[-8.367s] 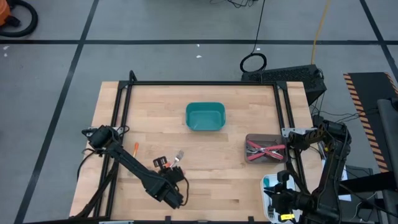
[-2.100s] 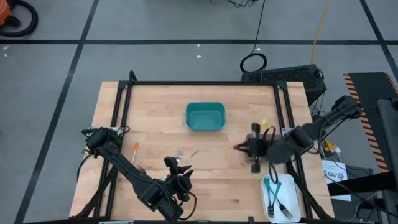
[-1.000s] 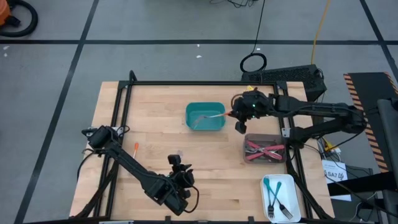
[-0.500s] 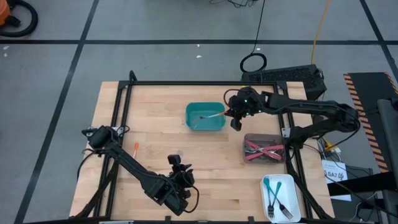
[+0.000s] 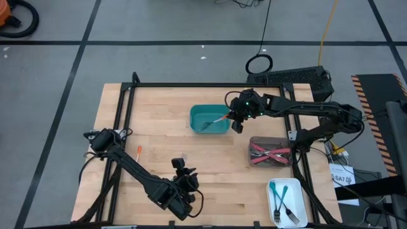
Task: Sort silverware by color (type)
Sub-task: Put the orange fork into the blue bin
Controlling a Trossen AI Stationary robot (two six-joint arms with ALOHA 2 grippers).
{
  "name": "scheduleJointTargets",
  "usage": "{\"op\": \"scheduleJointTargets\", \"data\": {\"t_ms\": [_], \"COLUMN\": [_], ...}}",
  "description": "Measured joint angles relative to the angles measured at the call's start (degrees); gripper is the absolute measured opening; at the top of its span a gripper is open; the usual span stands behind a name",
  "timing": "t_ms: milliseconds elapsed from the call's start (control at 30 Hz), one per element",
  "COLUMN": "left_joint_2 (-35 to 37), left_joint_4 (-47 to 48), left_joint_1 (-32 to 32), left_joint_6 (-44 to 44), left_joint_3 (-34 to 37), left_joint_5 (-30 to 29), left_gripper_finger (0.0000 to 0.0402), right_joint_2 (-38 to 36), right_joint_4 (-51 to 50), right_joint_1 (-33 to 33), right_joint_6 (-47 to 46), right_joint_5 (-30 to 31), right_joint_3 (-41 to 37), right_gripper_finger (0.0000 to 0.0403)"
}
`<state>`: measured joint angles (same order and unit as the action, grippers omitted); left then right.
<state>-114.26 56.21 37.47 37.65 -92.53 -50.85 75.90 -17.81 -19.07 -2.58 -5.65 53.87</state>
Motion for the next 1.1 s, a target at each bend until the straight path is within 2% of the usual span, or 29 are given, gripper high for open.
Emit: {"op": "scheduleJointTargets", "data": {"t_ms": [167,300,500,700,800,1100], "left_joint_2": [0.0,0.0,0.0,0.0,0.0,0.0], "left_joint_4": [-0.43,-0.59,-0.66,-0.64,-0.64,-0.62], "left_joint_1": [-0.09,-0.07,-0.07,-0.52,-1.33,-3.58], "left_joint_6": [0.03,0.17,0.74,4.46,5.81,1.99], "left_joint_3": [-0.02,-0.02,-0.02,-0.02,-0.02,-0.02], "left_joint_5": [0.0,0.0,0.0,0.01,0.77,10.43], "left_gripper_finger": [0.0099,0.0099,0.0099,0.0099,0.0099,0.0099], "right_joint_2": [-0.43,-1.86,-10.94,-21.4,-23.58,-19.79], "right_joint_4": [0.42,-0.04,-6.58,-12.68,-13.69,-13.74], "right_joint_1": [0.02,0.02,4.61,16.86,25.23,47.67], "right_joint_6": [-1.2,-1.31,-2.0,-6.99,-11.05,-19.17], "right_joint_5": [4.14,4.23,4.02,4.63,8.92,22.86], "right_joint_3": [0.0,0.0,1.05,1.11,0.66,-0.11], "right_gripper_finger": [0.0111,0.0163,0.0197,0.0186,0.0176,0.016]}}
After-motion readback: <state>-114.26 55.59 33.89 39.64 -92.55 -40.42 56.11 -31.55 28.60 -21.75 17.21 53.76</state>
